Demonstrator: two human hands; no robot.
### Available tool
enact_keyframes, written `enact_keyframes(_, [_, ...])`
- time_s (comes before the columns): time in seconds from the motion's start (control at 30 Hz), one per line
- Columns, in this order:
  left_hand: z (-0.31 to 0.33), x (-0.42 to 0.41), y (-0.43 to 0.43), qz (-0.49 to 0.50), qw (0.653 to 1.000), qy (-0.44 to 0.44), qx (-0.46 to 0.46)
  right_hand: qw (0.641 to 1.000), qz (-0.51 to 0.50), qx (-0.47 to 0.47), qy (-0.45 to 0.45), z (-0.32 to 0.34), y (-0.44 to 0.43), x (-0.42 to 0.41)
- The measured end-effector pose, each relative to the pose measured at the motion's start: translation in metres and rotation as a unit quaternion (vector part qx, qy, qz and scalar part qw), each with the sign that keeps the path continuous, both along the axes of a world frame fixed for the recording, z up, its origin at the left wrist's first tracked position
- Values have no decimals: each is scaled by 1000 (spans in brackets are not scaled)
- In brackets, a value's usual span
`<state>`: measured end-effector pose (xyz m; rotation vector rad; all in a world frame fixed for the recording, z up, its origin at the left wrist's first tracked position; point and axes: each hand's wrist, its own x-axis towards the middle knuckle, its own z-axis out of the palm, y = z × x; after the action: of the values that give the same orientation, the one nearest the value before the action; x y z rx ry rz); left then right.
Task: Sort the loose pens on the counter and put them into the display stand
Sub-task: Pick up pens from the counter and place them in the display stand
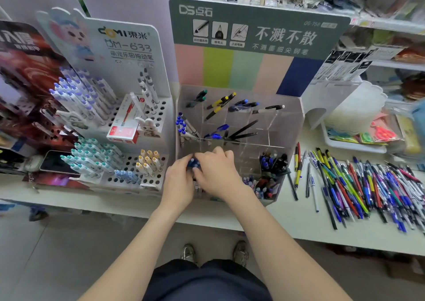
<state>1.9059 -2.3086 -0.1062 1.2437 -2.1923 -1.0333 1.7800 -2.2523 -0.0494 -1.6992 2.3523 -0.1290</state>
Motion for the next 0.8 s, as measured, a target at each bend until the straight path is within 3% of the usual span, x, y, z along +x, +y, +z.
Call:
enact_keyframes(0.13, [3,8,-2,-13,1000,13,-2,996,-74,-45,21,-7,-6,2])
enact_keyframes(0.3, [11,12,-8,-47,997,55,-34,995,-42,-61,-72,-6,-2,0])
enact_keyframes(0.4, [21,8,-8,-36,995,67,-60,982,-74,-147,-91,1,14,-7])
enact_keyframes(0.5, [42,-9,2,-42,995,78,-48,940,-136,-262,-172,10,41,-15])
enact_keyframes(0.63, [68,-52,35,-163,985,15,51,851,-285,-332,-291,19,86,-40])
enact_keyframes(0.73, [69,-87,70,-226,969,-41,88,778,-412,-343,-327,12,121,-70])
enact_keyframes(0.8, [68,-108,94,-247,960,-68,109,774,-464,-295,-314,3,145,-95])
